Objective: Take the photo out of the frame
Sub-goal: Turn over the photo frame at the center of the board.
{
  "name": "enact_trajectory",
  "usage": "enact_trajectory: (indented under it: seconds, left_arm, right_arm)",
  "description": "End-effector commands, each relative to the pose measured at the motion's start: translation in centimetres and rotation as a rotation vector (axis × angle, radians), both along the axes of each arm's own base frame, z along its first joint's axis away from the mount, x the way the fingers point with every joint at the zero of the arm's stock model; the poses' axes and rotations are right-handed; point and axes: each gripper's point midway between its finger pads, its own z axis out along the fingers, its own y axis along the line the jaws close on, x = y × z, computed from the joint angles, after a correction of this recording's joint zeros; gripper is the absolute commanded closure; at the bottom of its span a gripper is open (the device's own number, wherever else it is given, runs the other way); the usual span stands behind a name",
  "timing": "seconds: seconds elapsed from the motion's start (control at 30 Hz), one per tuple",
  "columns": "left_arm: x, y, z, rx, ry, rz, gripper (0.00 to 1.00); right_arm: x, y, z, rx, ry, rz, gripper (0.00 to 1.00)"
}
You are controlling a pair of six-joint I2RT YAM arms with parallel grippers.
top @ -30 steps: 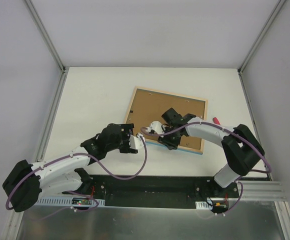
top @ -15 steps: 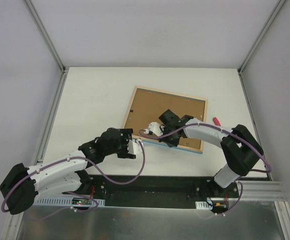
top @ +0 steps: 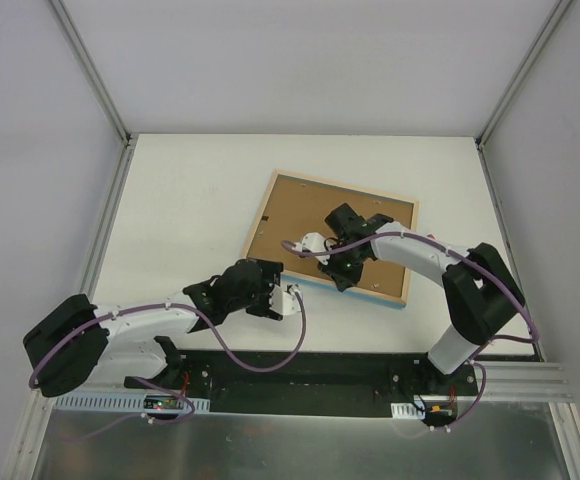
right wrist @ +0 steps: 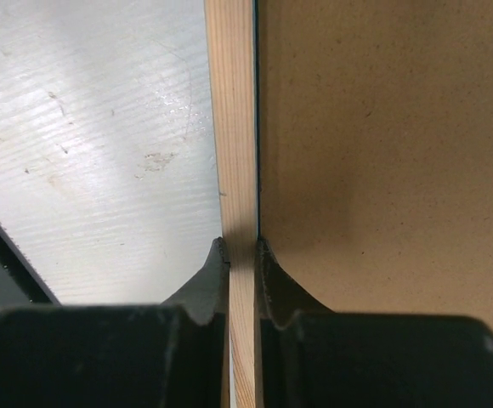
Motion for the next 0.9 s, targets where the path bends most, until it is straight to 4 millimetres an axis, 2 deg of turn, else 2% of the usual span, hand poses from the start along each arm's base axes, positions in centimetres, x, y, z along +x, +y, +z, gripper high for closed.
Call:
enact_trajectory:
  seconds: [0.0, 0.37, 0.63, 0.87]
  left_arm:
    - [1.2, -0.8, 0.9, -0.014, -0.095, 0.007, 0.16]
    - [3.0, -1.8, 0.2, 0.015, -0.187, 0.017, 0.21]
    - [4.2, -2.1, -0.4, 0.049, -0.249, 0.035, 0.39]
    - [4.0, -2.4, -0.7, 0.052, -0.252, 0.027, 0.47]
  right_arm:
    - [-1.0, 1.2, 3.3, 0.096, 0.052, 0.011, 1.00]
    - [-1.8, 1.4, 5.0, 0.160, 0.090, 0.027, 1.00]
    - [-2.4, 1.5, 5.8, 0.192, 0.109, 0.044, 1.00]
    - [-2.7, 1.4, 6.4, 0.214, 0.124, 0.050, 1.00]
